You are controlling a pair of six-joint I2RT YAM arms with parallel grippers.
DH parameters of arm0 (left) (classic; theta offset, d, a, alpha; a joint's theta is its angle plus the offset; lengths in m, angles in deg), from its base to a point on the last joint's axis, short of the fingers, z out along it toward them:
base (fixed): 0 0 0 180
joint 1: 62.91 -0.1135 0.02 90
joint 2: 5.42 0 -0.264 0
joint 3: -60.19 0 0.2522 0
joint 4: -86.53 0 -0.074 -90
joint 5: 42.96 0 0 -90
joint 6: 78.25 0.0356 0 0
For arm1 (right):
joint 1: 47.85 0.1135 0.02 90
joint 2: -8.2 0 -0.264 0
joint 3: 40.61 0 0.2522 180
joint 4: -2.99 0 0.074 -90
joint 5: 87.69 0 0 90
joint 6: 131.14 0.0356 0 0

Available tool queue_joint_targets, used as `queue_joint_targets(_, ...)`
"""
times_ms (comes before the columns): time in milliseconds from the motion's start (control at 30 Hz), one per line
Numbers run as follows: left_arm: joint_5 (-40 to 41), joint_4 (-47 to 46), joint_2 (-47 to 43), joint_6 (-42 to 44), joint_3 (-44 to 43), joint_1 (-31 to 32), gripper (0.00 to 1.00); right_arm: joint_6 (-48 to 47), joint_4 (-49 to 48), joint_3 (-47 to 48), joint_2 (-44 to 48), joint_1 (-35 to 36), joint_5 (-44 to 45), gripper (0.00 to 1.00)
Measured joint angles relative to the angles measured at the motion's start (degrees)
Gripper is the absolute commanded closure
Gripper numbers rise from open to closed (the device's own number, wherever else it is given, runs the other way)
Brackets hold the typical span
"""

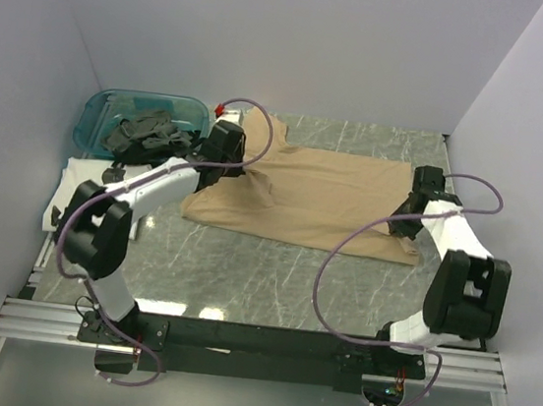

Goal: Fold and stack the t-shirts
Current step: Fold the tshirt

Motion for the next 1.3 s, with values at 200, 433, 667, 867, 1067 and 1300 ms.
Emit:
queue_joint_targets(200, -3.7, -0.3, 12.7, 1.6, -8.9, -5.1, 0.16, 0.9, -0.8, 5.2, -11.0, 0.0, 3.1, 0.63)
queue_joint_targets(433, -6.7, 0.0, 17.8, 0.8, -15.2, -8.7, 0.01, 2.4, -0.6, 13.2, -13.7, 0.0, 10.6, 0.18)
queue_joint_targets(667, -10.7, -1.7, 9.4, -1.8, -7.2, -7.8, 0.01, 0.1, -3.3, 6.0, -4.9, 0.4, 4.8, 0.14)
queue_joint_targets(867, -14.7, -6.3, 1.7, -6.1, 5.9, -7.4, 0.01, -1.3, -6.7, -1.0, -3.9, 0.8, -3.4, 0.14)
queue_joint_targets(1067, -16.3, -6.8, 3.5, -9.1, 13.4, -7.4, 0.01, -1.5, -9.6, -2.5, -7.3, 0.9, -7.1, 0.14)
queue_joint_targets(1300, -16.8, -11.6, 0.2, -12.2, 20.2, -7.5, 0.01, -1.0, -12.6, -6.6, -6.5, 0.9, -7.4, 0.15)
